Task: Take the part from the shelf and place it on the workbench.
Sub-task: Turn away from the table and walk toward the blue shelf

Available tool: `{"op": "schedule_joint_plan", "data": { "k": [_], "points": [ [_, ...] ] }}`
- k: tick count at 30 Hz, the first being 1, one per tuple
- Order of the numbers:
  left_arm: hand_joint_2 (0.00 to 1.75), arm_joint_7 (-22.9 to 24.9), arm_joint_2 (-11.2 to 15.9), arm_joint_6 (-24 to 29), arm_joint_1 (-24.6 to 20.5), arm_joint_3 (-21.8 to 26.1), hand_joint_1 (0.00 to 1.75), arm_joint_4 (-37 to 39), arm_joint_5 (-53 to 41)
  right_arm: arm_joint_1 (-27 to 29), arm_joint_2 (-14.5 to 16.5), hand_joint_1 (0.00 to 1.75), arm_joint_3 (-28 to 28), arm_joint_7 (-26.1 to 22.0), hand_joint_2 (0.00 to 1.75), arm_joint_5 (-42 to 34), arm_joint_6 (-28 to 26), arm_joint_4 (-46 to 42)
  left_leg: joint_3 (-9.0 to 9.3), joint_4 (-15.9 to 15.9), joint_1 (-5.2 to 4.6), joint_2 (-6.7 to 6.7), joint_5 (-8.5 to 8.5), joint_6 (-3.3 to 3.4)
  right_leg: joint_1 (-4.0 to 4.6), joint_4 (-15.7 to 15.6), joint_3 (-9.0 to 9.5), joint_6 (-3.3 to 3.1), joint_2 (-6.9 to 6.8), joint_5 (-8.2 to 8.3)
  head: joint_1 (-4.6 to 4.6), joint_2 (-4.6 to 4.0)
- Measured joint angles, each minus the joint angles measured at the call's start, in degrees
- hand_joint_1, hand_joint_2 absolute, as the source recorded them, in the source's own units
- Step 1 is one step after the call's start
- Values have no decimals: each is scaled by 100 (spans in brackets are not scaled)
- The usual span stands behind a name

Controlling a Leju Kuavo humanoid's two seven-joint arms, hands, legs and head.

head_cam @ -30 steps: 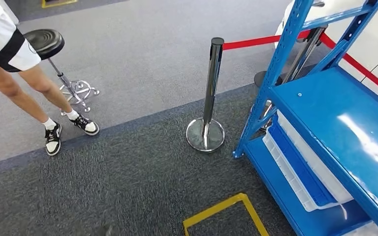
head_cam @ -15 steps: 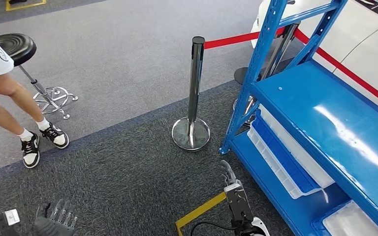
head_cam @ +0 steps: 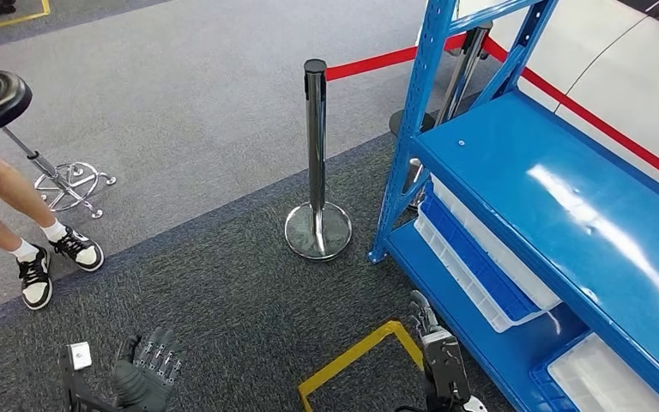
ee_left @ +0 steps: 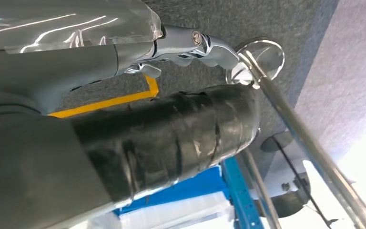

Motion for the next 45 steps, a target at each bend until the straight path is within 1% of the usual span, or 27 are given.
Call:
{"op": "schedule_joint_plan", "data": {
  "k": [3, 7, 11, 15, 19, 23, 25, 27, 28, 29, 31, 32, 33, 34, 35, 36, 37, 38, 39, 40, 41, 42, 43, 44, 45],
  "points": [
    [0, -2, 53, 4, -19, -73, 0, 53, 5, 13, -31, 0, 10, -2, 0, -1, -1, -19, 15, -33, 2, -3, 18, -29, 2, 1, 1, -21, -3, -5, 0, 0],
    [0, -4, 102, 15, -27, -121, 0, 104, 11, 26, -65, 0, 19, -2, 0, -1, -23, -29, 17, -47, 4, -5, 29, -48, 6, 5, -2, -47, -6, -6, 0, 0],
    [0, -14, 112, 78, -38, -127, 0, 123, 2, 54, -117, 0, 27, -32, 0, -35, -15, -38, 16, -49, 5, -5, 34, -71, 7, 7, -2, -51, -8, -6, 0, 0],
    [0, 17, 106, 64, -44, -123, 0, 127, -134, 66, -187, 0, 78, -92, 0, -120, 229, -44, 13, -47, 4, -5, 32, -81, 4, 8, -1, -50, -9, -6, 1, 0],
    [0, 18, 100, -100, -77, -88, 0, 154, -233, 57, -216, 0, 132, -88, 0, -255, 502, 35, -3, -12, -14, -8, 18, -72, -19, 4, -1, -39, -12, 3, -1, 0],
    [0, -38, 101, -261, -123, -42, 0, 333, -244, 59, -217, 0, 120, -146, 0, -427, 544, 270, -21, 22, -21, -9, -1, -44, -25, 5, 0, -21, -13, 9, -1, 0],
    [0, -148, 101, -301, -158, 1, 0, 515, -300, 69, -217, 0, 60, -175, 0, -574, 519, 529, -24, 28, -30, -11, -6, -22, -34, -11, 5, 9, -16, 18, -1, 0],
    [0, -286, 97, -228, -278, 96, 0, 913, -468, 83, -215, 0, -70, -211, 0, -773, 504, 985, 21, -67, -9, -6, 39, 16, -29, -32, 35, 60, -8, 7, 1, 0],
    [44, -381, 94, -179, -374, 164, 0, 1252, -591, 84, -214, 0, -174, -255, 0, -894, 551, 1355, 54, -136, 10, 3, 74, 40, -29, 31, 21, 84, 3, -58, 6, 0],
    [87, -481, 96, -135, -491, 237, 0, 1685, -720, 64, -211, 0, -292, -305, 0, -1021, 650, 1818, 80, -201, 30, 18, 107, 60, -30, 201, -46, 105, 18, -182, 10, 0],
    [175, -588, 111, -86, -705, 372, 0, 2563, -890, -10, -204, 0, -507, -326, 0, -1250, 917, 2808, 88, -244, 41, 51, 133, 82, -52, 732, -295, 128, 38, -496, 17, 0],
    [175, -495, 125, -7, -799, 438, 0, 2998, -936, -55, -200, 0, -593, -198, 0, -1374, 1068, 3304, 81, -242, 39, 67, 130, 85, -62, 1031, -442, 141, 41, -632, 16, 0],
    [175, -242, 134, 180, -873, 493, 0, 3401, -979, -83, -197, 0, -673, 71, 0, -1493, 1169, 3765, 78, -236, 38, 82, 123, 86, -73, 1253, -549, 155, 40, -703, 16, 0],
    [175, 184, 142, 491, -939, 531, 0, 3803, -1051, -101, -195, 0, -759, 512, 0, -1620, 1236, 4211, 79, -224, 38, 97, 110, 84, -86, 1354, -596, 170, 38, -697, 16, 0],
    [175, 775, 148, 909, -994, 561, 0, 4228, -1133, -111, -194, 0, -860, 1075, 0, -1751, 1258, 4697, 81, -204, 40, 117, 90, 78, -101, 1316, -574, 186, 31, -614, 16, 0],
    [175, 1386, 148, 1312, -1022, 569, 0, 4567, -1203, -106, -195, 0, -953, 1625, 0, -1878, 1247, 5090, 84, -171, 46, 139, 62, 64, -114, 1073, -451, 199, 6, -441, 16, 0],
    [175, 1901, 144, 1605, -1028, 568, 0, 4847, -1250, -95, -196, 0, -1047, 2069, 0, -2022, 1255, 5422, 84, -125, 52, 166, 26, 41, -123, 701, -277, 206, -64, -255, 16, 0],
    [175, 2202, 137, 1737, -1019, 568, 0, 5062, -1283, -87, -179, 0, -1146, 2343, 0, -2179, 1311, 5696, 77, -74, 44, 202, -14, 8, -109, 376, -129, 193, -149, -121, 16, 0],
    [175, 2311, 129, 1731, -1012, 561, 0, 5237, -1325, -84, -155, 0, -1246, 2464, 0, -2317, 1395, 5910, 71, -32, 35, 237, -49, -28, -91, 150, -33, 161, -205, -46, 14, 0],
    [175, 2304, 120, 1669, -1022, 542, 0, 5381, -1382, -91, -116, 0, -1343, 2509, 0, -2417, 1481, 6086, 71, -4, 22, 277, -77, -63, -71, 46, 1, 121, -233, -37, 12, 0],
    [175, 2256, 113, 1605, -1050, 517, 0, 5507, -1441, -103, -68, 0, -1431, 2528, 0, -2477, 1555, 6241, 78, 5, 13, 321, -94, -94, -49, 51, -8, 74, -203, -48, 10, 0],
    [175, 2236, 109, 1573, -1090, 488, 0, 5610, -1492, -117, -21, 0, -1503, 2534, 0, -2505, 1595, 6373, 96, 3, 20, 360, -106, -122, -48, 50, -10, 30, -144, -47, 8, 0],
    [175, 2242, 107, 1585, -1133, 459, 0, 5702, -1541, -134, 36, 0, -1561, 2532, 0, -2518, 1595, 6487, 106, 24, 35, 350, -136, -157, -52, 40, -4, -9, -101, -41, 8, 0],
    [175, 2275, 104, 1641, -1174, 421, 0, 5797, -1597, -161, 100, 0, -1604, 2521, 0, -2504, 1578, 6584, 83, 112, 54, 270, -214, -192, -57, 30, 1, -52, -54, -32, 7, 0],
    [175, 2320, 101, 1712, -1207, 378, 0, 5877, -1660, -194, 165, 0, -1632, 2507, 0, -2467, 1559, 6652, 27, 262, 69, 158, -327, -221, -65, 20, 6, -91, -16, -20, 5, 0]
  ]
}}
